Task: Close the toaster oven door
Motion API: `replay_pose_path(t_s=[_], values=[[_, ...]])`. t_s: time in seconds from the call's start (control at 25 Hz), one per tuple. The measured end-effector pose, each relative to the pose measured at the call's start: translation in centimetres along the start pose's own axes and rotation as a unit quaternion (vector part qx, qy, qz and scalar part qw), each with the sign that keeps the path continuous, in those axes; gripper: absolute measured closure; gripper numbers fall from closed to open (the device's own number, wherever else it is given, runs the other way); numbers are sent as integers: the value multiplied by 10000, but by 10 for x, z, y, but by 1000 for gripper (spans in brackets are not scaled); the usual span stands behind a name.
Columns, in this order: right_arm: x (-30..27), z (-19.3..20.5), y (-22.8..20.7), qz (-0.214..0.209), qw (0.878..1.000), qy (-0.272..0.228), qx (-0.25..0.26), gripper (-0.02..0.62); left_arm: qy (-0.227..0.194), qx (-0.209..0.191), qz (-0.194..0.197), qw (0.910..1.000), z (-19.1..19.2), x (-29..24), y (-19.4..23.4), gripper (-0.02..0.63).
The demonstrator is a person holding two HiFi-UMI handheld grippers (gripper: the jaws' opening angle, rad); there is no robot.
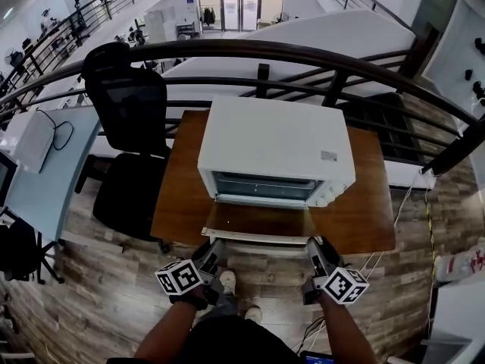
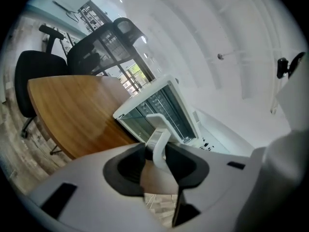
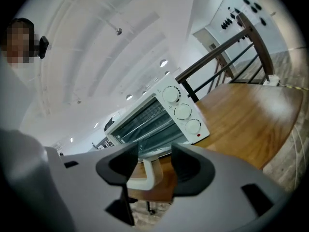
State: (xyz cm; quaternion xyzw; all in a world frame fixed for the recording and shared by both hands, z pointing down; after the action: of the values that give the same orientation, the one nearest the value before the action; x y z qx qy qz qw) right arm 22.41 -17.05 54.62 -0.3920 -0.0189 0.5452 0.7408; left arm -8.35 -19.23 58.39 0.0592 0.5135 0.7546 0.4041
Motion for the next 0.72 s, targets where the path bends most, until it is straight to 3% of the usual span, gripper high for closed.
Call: replay_pose_path(t_s=[0.4, 0.56, 0.72], values=[[10, -13, 15, 90, 9980, -262, 575, 422, -283, 221, 384, 9986, -35, -8, -23, 474], [-3, -14, 15, 43, 9992, -218, 318, 419, -404, 362, 552, 9970, -51, -14, -31, 476], [-15, -30, 16, -296, 9980, -441, -332, 422, -491, 473, 697, 9952, -66, -22, -36, 480]])
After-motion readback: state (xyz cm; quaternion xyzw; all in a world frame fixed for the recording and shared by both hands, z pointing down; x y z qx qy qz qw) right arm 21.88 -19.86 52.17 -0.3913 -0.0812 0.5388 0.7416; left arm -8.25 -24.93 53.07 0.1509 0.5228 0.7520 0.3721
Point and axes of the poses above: the fingertips, and each gripper's own axes: x backward along the fingers, y to its left, z out of its underside, the point moved 3 cm from there along x, backward along the fingers, and after that the axes turned 7 degrees about y, right-handed, at the moved point
